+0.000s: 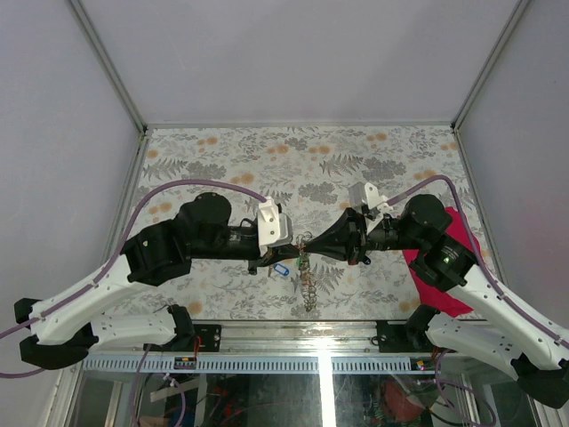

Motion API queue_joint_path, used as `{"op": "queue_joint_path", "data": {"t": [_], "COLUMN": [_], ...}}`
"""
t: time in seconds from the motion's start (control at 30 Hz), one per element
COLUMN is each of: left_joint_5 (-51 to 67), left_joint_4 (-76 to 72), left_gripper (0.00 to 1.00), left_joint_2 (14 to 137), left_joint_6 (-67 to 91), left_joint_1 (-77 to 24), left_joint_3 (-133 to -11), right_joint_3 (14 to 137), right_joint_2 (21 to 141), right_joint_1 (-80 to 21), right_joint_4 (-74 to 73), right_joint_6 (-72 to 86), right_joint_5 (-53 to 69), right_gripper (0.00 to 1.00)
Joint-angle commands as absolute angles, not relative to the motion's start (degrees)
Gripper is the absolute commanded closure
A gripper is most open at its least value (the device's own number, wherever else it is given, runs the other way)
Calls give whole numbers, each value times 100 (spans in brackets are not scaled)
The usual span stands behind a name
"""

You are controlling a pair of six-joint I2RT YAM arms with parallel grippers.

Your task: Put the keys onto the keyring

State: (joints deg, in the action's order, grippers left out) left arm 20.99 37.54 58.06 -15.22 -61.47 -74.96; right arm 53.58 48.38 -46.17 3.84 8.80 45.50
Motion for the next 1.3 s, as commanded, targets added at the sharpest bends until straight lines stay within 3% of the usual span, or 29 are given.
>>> {"op": "queue_joint_path", "data": {"t": [0.0,0.4,0.77,1.27], "left_joint_5": [2047,1927,1738,1704], "left_joint_4": [3246,1655,538,-117], "left_gripper": [100,100,77,68], "left_joint_2": [5611,5104,4638,4610], "left_joint_6": [-1224,-558,-178,44], "left_joint_1": [-6168,-6166,-6165,-6167], "left_joint_3": [-7276,-6621,-6159,-5922], "right_joint_3": [5438,4934,4920,5034], "right_joint_2": [4530,4531,4597,4754], "right_joint_1": [-4612,-4614,-4607,-4614], "right_joint_4": [1766,3823,4131,3999], "right_joint_6": [1320,2353,2363,2303], "right_joint_5": [4357,3687,3939,4239], "right_gripper": [100,100,100,100]}}
